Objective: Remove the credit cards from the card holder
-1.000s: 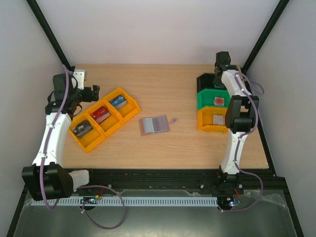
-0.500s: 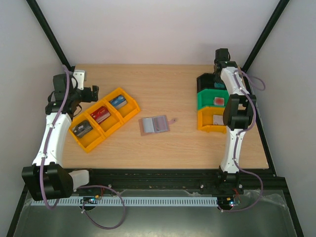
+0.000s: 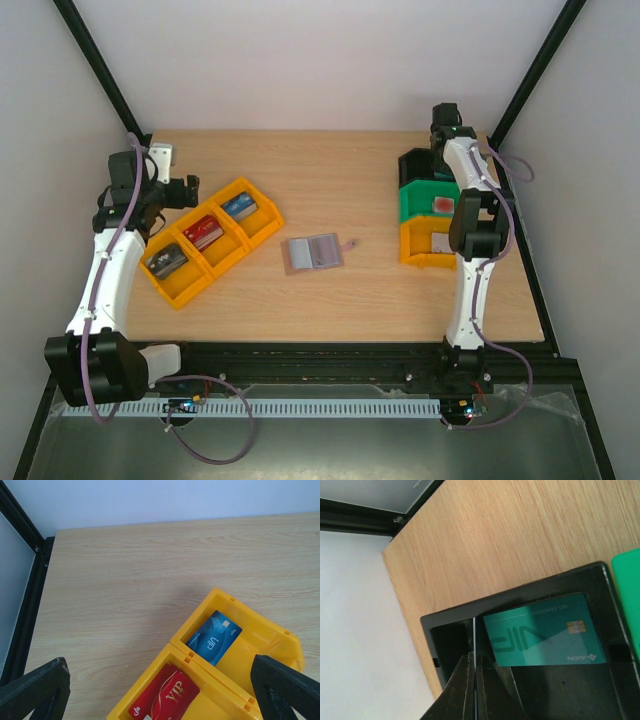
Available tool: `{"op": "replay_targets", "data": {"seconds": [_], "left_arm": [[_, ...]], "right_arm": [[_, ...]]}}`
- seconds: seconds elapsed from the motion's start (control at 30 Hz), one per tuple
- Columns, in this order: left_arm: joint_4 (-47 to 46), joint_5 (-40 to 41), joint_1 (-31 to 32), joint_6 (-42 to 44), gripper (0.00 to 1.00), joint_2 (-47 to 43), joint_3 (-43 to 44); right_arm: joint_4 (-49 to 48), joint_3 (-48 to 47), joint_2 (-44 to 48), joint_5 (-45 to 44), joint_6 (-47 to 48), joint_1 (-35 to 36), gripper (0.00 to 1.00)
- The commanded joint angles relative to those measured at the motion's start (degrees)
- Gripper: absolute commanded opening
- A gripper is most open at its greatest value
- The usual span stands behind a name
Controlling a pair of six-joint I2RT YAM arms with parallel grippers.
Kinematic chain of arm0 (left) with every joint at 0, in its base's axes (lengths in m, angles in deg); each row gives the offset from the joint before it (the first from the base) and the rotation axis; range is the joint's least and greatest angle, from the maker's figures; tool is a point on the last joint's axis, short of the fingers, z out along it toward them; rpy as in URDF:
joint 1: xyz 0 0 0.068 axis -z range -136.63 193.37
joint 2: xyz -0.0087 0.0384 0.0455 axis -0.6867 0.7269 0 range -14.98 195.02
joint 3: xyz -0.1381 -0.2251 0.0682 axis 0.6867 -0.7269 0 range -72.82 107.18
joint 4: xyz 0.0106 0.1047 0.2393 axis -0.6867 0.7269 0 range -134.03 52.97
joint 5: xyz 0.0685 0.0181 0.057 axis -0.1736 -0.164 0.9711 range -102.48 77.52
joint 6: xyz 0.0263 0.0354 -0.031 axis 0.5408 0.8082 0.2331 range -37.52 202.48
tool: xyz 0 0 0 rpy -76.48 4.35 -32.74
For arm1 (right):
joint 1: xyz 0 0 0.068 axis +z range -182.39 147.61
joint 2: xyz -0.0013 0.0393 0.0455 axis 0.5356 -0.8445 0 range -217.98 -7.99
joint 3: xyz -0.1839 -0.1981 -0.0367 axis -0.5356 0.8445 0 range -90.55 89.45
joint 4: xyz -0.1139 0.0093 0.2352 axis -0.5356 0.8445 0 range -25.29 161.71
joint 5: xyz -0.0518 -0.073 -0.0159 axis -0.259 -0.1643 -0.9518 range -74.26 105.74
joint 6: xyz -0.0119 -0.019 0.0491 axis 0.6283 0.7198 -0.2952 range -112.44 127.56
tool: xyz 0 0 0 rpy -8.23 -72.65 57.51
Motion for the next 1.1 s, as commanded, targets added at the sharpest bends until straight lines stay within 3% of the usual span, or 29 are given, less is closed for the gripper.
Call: {"op": "replay_targets", "data": {"seconds": [0.0, 0.47, 1.07], "left_arm": [[-0.69, 0.55, 0.23, 0.79, 0.99, -0.19, -0.51], [-0.44, 1.42, 0.15, 1.62, 0.99, -0.54, -0.74], [-0.23, 2.04, -0.67, 2.3, 0.99, -1.62, -1.78]], "right_arm": [[3.68, -1.81, -1.24, -5.55, 0.7, -0.02, 0.02], [4.15, -1.8, -1.16, -8.07, 0.98, 0.18, 0.02], [10.19, -2.28, -0.83, -14.25, -7.15, 2.73, 0.02]]}}
